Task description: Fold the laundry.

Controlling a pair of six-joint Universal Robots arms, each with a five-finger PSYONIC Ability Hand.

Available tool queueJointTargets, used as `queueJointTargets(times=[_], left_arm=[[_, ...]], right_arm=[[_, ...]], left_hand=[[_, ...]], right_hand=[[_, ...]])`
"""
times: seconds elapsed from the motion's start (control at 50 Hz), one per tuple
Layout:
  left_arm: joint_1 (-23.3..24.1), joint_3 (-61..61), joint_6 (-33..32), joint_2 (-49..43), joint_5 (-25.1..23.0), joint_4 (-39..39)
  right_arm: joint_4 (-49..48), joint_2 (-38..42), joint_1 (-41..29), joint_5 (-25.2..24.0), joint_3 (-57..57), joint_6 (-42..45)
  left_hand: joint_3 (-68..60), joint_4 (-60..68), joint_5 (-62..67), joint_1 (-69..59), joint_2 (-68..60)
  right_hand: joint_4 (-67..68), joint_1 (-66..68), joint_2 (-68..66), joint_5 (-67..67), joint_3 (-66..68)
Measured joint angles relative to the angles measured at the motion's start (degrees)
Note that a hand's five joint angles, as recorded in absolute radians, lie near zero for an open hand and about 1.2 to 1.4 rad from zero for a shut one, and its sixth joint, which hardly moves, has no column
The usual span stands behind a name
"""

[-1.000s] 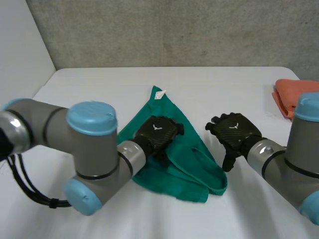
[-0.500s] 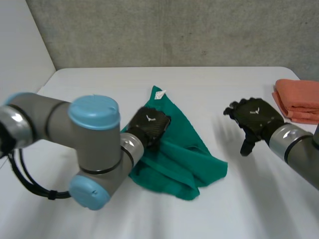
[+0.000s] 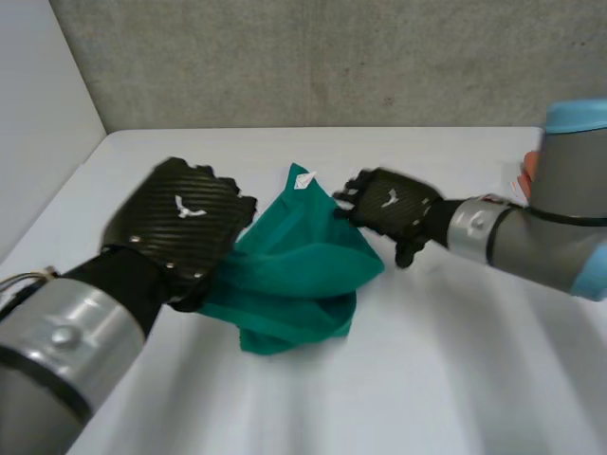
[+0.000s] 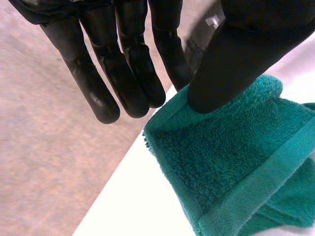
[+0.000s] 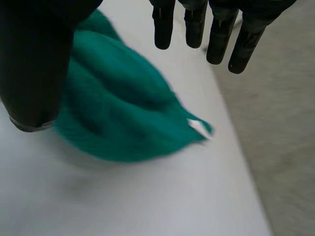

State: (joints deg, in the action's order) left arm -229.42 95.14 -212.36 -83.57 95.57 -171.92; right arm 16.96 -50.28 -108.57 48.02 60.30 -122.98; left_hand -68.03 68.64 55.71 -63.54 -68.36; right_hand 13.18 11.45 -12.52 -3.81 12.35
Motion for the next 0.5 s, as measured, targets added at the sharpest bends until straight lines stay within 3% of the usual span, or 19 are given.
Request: queueJointTargets(times=[0.18, 0.22, 0.24, 0.26, 0.32, 0.44, 0.46, 0.5], left_arm=[[-0.1, -0.2, 0.1, 3.1, 2.1, 0.6], [-0.2, -0.2, 0.1, 3.2, 2.2, 0.8], [-0.2, -0.2, 0.2, 3.2, 2.2, 0.9], [-0.2, -0.2, 0.2, 3.2, 2.2, 0.9], [-0.8, -0.4, 0.2, 3.0, 2.2, 0.7], [-3.5, -1.6, -0.1, 2.3, 2.0, -0.5], [-5.7, -3.1, -0.5, 1.4, 1.9, -2.0], [-8.2, -5.3, -1.4, -0.1, 1.8, -4.4]], right_arm=[[12.8, 10.5, -5.8, 0.4, -9.8, 3.5], [13.1, 12.2, -6.7, 0.7, -11.3, 3.3], [12.8, 13.1, -7.0, 1.0, -12.2, 2.8], [12.8, 13.1, -7.0, 1.0, -12.2, 2.8], [9.5, 14.8, -7.4, 3.4, -15.0, -0.6], [-0.2, 14.3, -7.1, 11.4, -19.8, -11.9], [-1.9, 13.5, -7.0, 12.8, -20.3, -13.7], [-9.9, 7.8, -6.6, 18.9, -21.0, -20.8]], left_hand=[[0.0, 0.0, 0.0, 0.0, 0.0], [0.0, 0.0, 0.0, 0.0, 0.0], [0.0, 0.0, 0.0, 0.0, 0.0], [0.0, 0.0, 0.0, 0.0, 0.0], [0.0, 0.0, 0.0, 0.0, 0.0], [-0.1, 0.0, 0.0, 0.0, 0.0], [-0.2, 0.0, 0.0, 0.0, -0.1], [-0.2, 0.0, 0.0, 0.0, -0.1]], right_hand=[[1.7, 1.8, -1.9, -1.6, 2.0], [6.5, 6.1, -7.7, -6.0, 7.1], [22.2, 20.7, -24.3, -21.0, 24.0], [22.2, 20.7, -24.3, -21.0, 24.0], [50.1, 42.4, -51.9, -48.1, 50.8], [54.7, 43.7, -54.5, -51.8, 54.1], [54.7, 43.7, -54.5, -51.8, 54.1], [54.7, 43.7, -54.5, -51.8, 54.1]])
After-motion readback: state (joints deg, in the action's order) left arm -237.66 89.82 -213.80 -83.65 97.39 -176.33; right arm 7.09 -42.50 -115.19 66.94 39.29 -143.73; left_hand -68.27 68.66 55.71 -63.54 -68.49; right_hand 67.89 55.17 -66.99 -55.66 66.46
